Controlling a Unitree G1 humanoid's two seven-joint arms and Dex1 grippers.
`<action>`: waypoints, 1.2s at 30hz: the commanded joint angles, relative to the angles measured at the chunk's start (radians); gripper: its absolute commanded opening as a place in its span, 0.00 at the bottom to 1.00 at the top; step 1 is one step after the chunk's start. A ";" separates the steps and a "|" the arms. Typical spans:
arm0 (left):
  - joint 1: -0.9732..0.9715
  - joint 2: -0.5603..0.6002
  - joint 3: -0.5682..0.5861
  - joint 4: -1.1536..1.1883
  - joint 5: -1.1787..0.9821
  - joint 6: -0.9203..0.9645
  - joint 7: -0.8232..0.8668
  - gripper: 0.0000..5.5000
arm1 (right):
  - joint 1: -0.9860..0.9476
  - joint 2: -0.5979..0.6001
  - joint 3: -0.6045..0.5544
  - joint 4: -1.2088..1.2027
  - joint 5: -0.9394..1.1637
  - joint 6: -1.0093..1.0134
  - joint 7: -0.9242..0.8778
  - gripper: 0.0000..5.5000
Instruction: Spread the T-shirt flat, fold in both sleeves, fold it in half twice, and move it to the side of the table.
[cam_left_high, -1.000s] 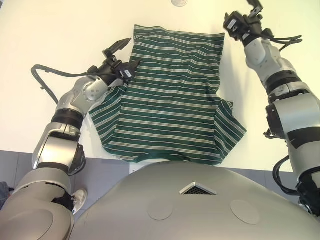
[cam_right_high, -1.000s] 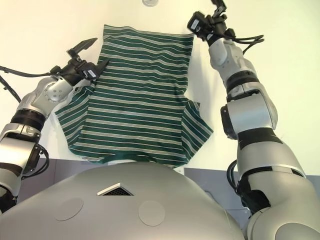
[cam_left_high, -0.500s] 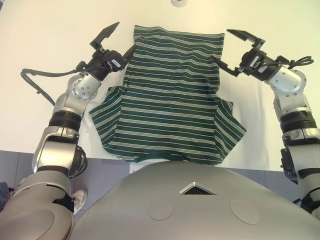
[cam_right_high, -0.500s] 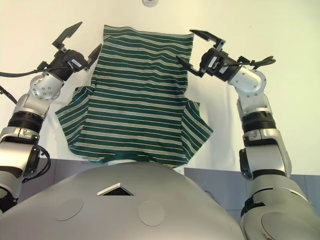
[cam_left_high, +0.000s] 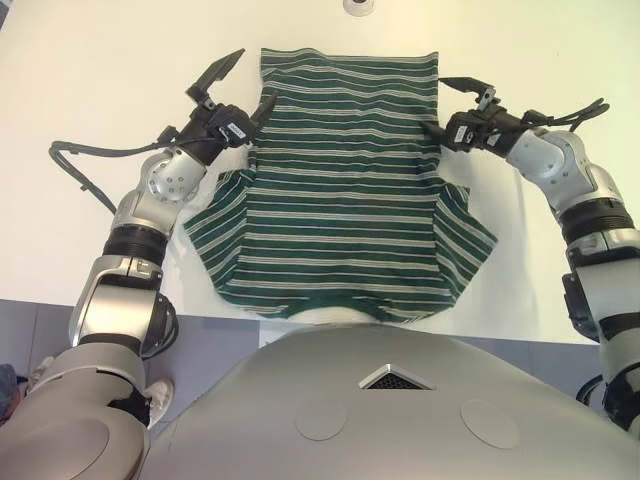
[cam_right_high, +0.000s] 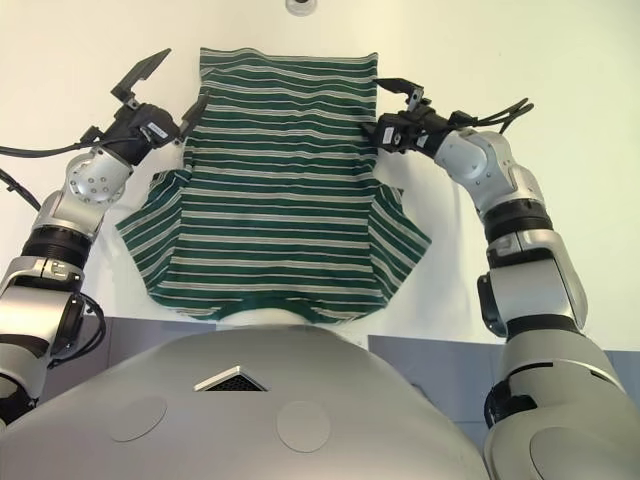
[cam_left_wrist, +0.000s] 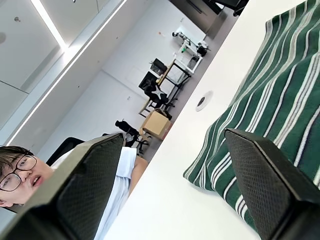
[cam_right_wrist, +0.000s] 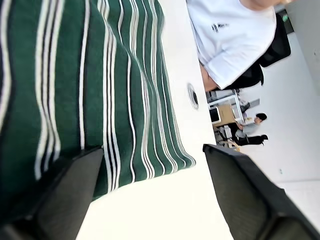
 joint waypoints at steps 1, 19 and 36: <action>0.004 -0.001 0.006 0.001 0.011 0.001 0.000 0.67 | -0.046 0.002 0.007 0.081 -0.050 0.040 -0.079 0.68; 0.072 0.010 0.049 -0.049 -0.152 -0.034 -0.103 0.67 | 0.060 0.030 -0.207 -0.158 0.437 0.012 0.167 0.68; 0.763 0.445 0.271 -0.383 -0.520 -0.251 -0.497 0.67 | 0.271 0.034 -0.299 -0.428 0.607 0.111 0.355 0.68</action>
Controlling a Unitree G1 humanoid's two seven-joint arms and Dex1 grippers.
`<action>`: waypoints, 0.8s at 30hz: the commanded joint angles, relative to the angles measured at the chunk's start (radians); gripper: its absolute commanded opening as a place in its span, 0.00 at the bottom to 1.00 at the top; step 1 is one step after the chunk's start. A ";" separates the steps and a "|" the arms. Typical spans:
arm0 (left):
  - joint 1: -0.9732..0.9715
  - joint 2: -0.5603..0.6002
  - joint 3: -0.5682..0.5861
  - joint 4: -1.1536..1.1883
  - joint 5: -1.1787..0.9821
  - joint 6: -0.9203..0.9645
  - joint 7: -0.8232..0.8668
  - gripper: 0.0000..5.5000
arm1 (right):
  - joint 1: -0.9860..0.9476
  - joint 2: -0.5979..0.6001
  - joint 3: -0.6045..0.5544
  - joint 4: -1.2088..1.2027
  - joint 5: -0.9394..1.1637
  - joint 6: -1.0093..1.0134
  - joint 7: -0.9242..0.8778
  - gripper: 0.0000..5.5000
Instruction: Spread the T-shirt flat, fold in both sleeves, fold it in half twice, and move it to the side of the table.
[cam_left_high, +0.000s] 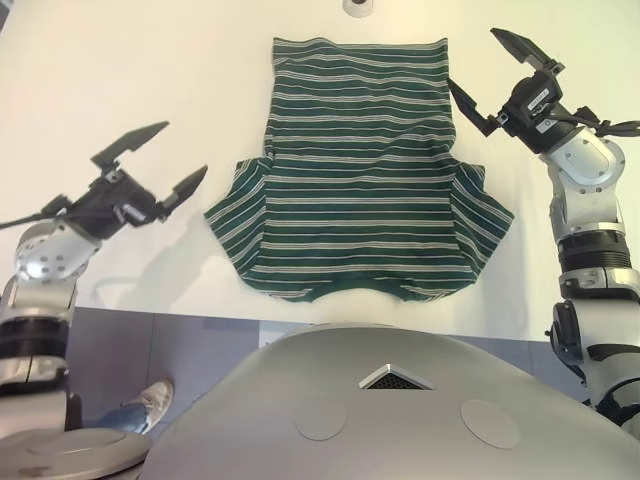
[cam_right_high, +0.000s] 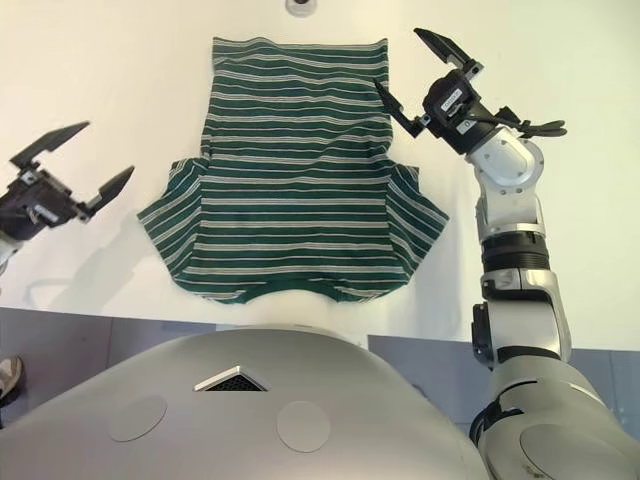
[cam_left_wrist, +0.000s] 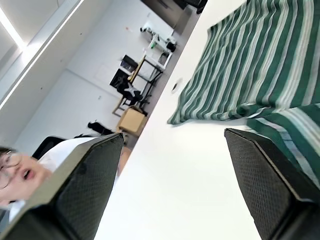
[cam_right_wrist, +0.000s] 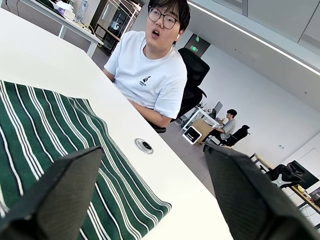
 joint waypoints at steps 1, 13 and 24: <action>0.119 0.041 -0.002 -0.001 -0.069 -0.042 -0.074 0.67 | 0.027 -0.009 -0.020 -0.016 0.004 0.012 0.023 0.68; 0.137 0.030 0.090 -0.028 0.535 0.180 0.076 0.67 | 0.061 -0.010 -0.037 -0.078 0.017 0.025 0.084 0.68; 0.179 0.013 0.020 -0.154 0.698 0.217 0.208 0.67 | 0.065 -0.003 -0.040 -0.097 0.014 0.041 0.101 0.68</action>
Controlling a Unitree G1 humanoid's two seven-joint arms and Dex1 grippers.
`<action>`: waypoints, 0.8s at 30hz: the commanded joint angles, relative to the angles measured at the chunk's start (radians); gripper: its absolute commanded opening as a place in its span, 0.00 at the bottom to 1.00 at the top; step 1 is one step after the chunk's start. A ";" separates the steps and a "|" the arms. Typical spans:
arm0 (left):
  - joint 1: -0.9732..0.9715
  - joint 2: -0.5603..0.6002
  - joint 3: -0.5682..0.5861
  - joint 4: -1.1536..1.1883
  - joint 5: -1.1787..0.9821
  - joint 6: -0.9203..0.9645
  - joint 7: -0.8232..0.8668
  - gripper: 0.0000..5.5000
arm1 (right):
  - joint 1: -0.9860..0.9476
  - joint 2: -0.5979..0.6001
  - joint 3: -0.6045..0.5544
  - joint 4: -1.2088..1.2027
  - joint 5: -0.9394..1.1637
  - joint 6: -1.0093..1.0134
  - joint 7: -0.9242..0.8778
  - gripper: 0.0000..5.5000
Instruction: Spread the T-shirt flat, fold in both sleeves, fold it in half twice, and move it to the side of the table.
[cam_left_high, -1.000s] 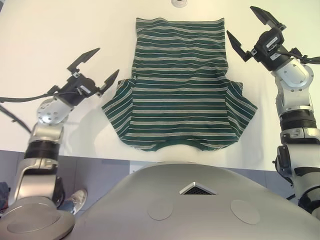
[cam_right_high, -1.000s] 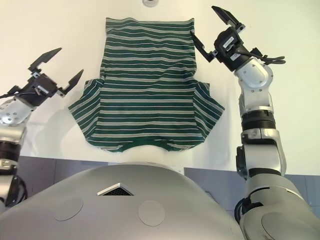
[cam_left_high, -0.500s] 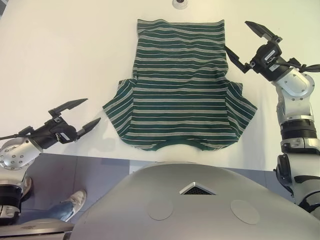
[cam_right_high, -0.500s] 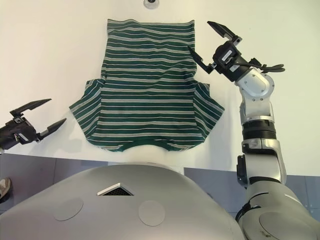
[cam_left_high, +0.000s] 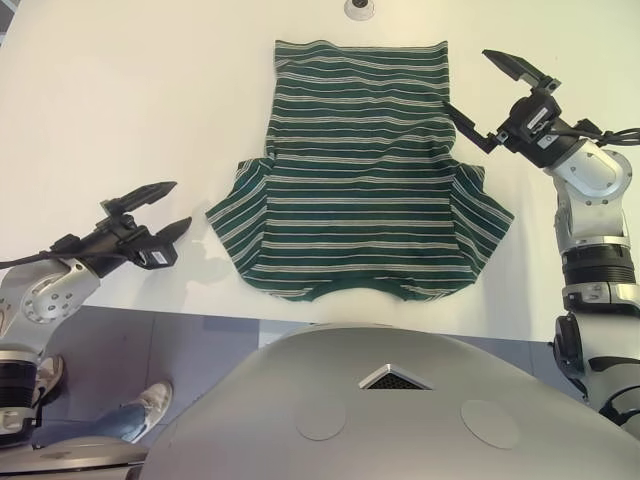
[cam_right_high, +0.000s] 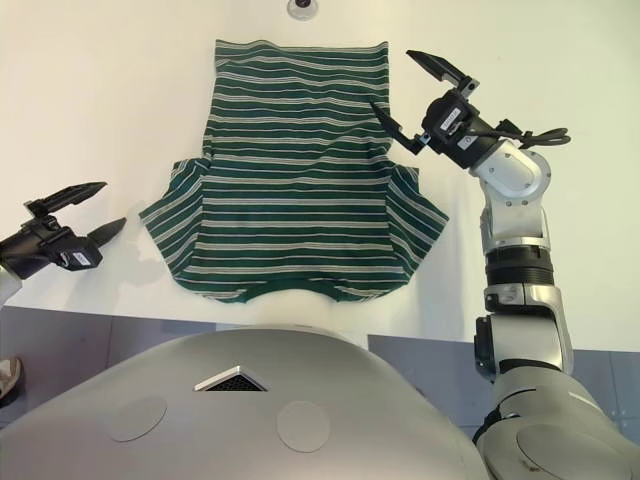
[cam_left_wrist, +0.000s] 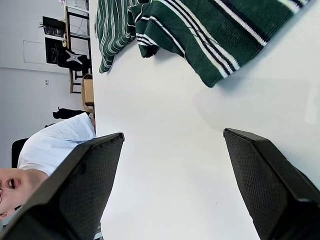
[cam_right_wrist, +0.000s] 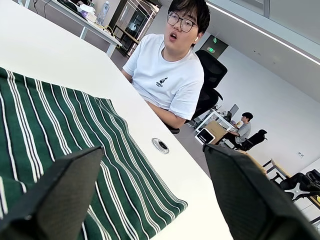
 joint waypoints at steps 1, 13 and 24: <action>0.040 -0.006 -0.089 0.016 0.072 -0.011 -0.018 0.67 | 0.001 0.005 -0.010 -0.015 0.010 0.012 0.005 0.68; 0.014 0.011 -0.135 0.014 0.068 -0.012 0.014 0.64 | 0.007 0.023 -0.006 -0.004 -0.004 0.003 0.001 0.68; -0.019 0.016 -0.178 -0.021 0.052 -0.005 0.005 0.29 | 0.009 0.022 -0.007 -0.008 -0.001 0.003 0.006 0.68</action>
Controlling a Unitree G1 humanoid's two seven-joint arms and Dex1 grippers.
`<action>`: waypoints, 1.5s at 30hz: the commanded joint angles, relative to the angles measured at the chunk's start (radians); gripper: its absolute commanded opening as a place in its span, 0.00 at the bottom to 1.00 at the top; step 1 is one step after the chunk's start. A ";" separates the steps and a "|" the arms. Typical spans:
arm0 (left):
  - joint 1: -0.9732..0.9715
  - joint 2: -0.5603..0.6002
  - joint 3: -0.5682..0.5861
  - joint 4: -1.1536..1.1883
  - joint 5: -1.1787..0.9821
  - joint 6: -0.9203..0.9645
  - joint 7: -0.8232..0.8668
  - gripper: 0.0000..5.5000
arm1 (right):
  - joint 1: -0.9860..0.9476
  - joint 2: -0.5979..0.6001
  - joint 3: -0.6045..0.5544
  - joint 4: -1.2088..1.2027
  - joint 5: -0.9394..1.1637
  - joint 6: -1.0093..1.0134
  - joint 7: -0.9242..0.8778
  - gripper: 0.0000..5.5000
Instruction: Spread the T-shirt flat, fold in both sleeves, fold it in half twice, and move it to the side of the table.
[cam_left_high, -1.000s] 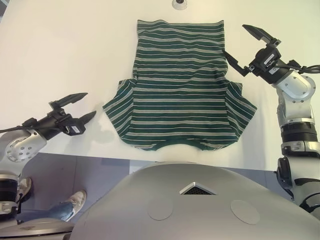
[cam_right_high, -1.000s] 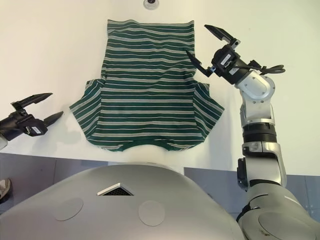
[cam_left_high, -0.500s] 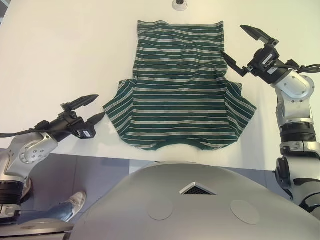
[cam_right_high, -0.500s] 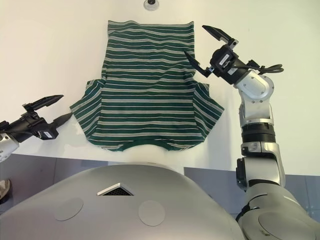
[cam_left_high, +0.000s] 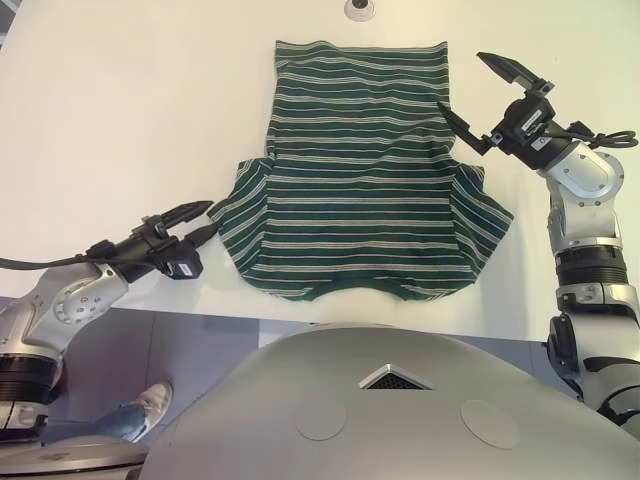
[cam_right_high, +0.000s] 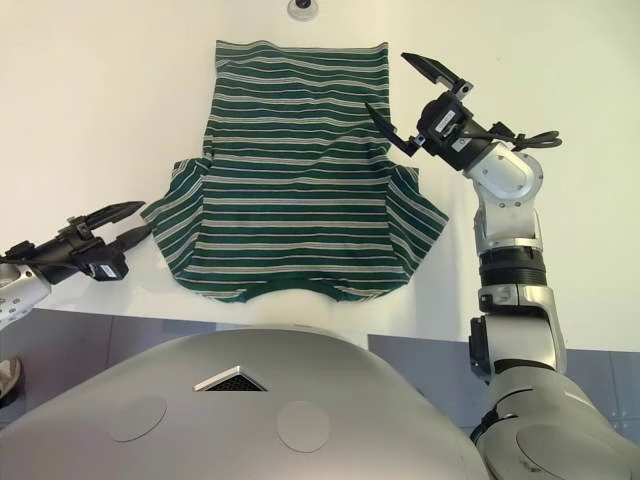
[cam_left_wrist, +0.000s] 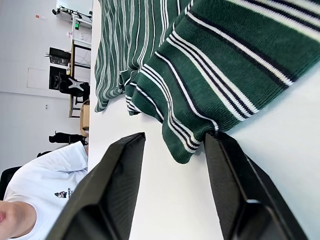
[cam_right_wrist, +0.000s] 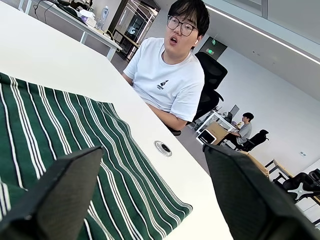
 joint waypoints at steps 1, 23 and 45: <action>0.017 0.014 -0.039 -0.011 0.046 0.022 -0.047 0.26 | 0.005 -0.004 -0.007 -0.008 0.001 0.004 0.007 0.68; 0.068 0.051 0.051 -0.147 -0.117 0.034 -0.109 0.01 | 0.003 -0.003 -0.003 -0.005 0.001 0.005 0.014 0.68; -0.240 -0.181 -0.184 -0.139 -0.049 0.035 -0.172 0.01 | 0.013 0.010 0.013 -0.061 -0.026 0.000 -0.007 0.68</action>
